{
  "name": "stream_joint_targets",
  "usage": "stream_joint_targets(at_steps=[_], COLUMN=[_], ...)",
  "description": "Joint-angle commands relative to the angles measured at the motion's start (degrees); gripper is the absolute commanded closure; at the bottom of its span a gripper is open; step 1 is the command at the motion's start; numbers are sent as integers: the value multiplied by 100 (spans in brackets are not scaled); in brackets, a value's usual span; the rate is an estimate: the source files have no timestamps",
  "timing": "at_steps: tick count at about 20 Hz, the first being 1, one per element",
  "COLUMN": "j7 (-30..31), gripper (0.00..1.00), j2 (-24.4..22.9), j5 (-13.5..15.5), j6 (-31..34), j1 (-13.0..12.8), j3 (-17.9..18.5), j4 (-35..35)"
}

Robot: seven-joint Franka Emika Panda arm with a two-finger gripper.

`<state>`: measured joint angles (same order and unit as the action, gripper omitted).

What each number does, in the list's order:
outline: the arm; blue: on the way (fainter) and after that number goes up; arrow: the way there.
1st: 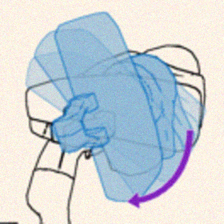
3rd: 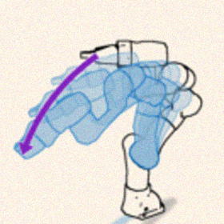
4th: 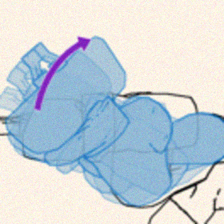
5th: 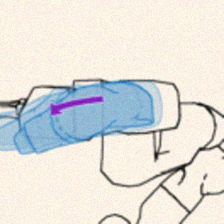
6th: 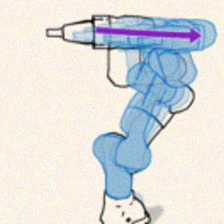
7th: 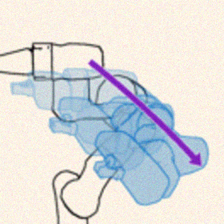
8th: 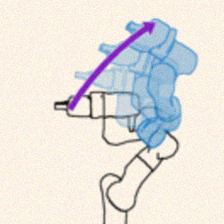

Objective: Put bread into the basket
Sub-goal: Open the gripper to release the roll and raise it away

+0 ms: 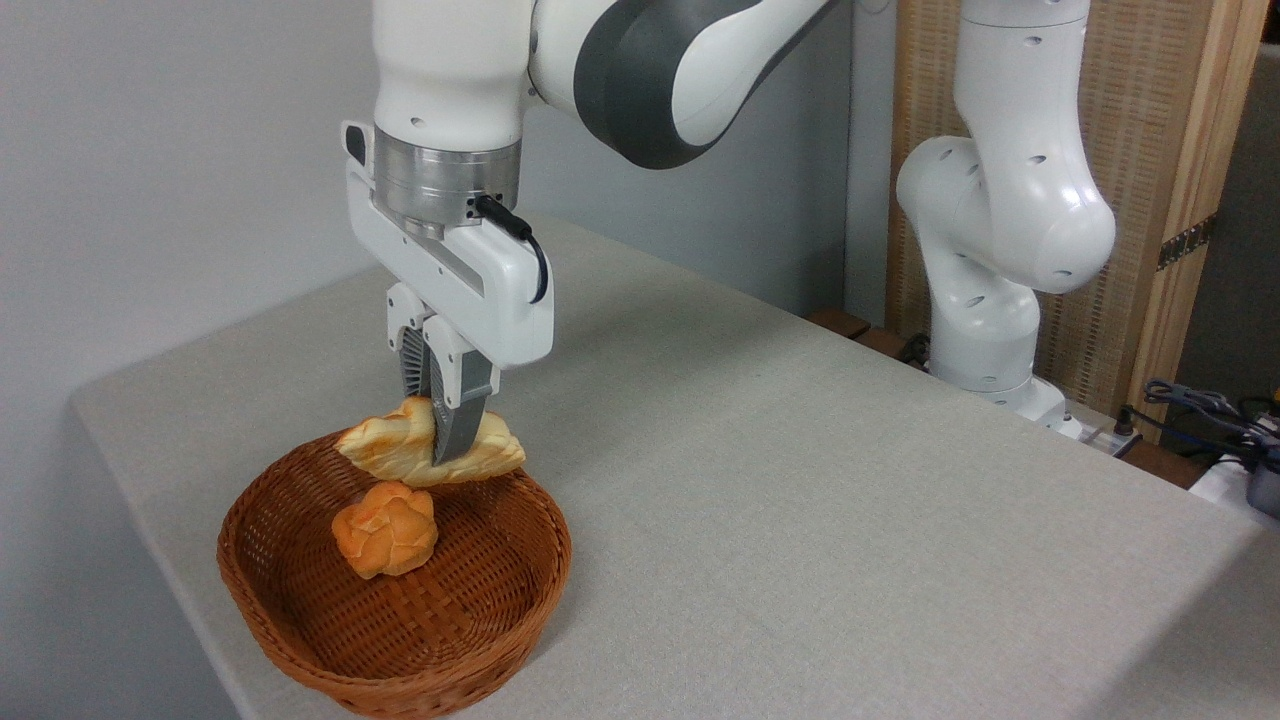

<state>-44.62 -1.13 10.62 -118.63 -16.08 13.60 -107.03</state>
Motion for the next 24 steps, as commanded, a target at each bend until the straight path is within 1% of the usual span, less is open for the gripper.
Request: stream_joint_targets(at_steps=[1,17,18,19,21,22,24], j7=[-56,-12,5,6,6,6,-12], gripper=[0,0,0,0,0,0,0], j2=[8,-54,-80,-124,-168,-177,-212], j5=[89,72,72,54,45,-94,-585], j6=[-73,-11,23,163,523,725,1112], j1=[-27,8,17,34,35,35,26], j3=[55,82,99,212,284,284,249], j4=[42,51,51,51,86,121,235])
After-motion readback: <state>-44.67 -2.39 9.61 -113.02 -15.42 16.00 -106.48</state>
